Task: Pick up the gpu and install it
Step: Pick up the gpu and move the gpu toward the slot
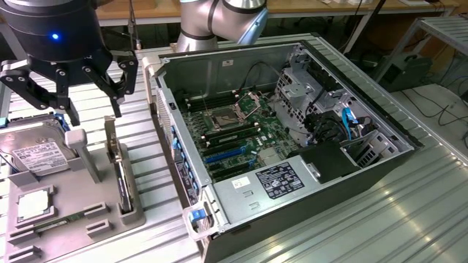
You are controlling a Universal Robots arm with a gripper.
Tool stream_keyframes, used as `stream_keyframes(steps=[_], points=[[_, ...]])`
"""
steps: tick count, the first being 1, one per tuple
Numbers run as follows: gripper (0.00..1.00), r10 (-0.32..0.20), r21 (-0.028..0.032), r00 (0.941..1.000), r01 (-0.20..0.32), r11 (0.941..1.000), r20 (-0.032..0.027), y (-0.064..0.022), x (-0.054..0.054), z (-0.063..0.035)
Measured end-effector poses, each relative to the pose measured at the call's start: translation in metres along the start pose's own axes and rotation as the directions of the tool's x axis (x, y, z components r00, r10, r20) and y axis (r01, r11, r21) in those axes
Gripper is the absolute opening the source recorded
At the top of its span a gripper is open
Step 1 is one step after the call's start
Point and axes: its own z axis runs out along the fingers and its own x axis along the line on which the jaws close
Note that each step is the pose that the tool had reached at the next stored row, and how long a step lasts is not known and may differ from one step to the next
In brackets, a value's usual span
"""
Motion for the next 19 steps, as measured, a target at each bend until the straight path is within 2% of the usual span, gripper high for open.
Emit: stream_keyframes(steps=[5,13,19], points=[[0.6,0.0,0.0016,1.0,0.0,1.0,0.0,-0.0013,0.0,0.0032],[0.6,0.0,0.0072,1.0,0.0,1.0,-0.0002,-0.009,0.0,0.0087],[0.6,0.0,0.0092,1.0,0.0,1.0,0.0,-0.0182,0.0,0.0142]])
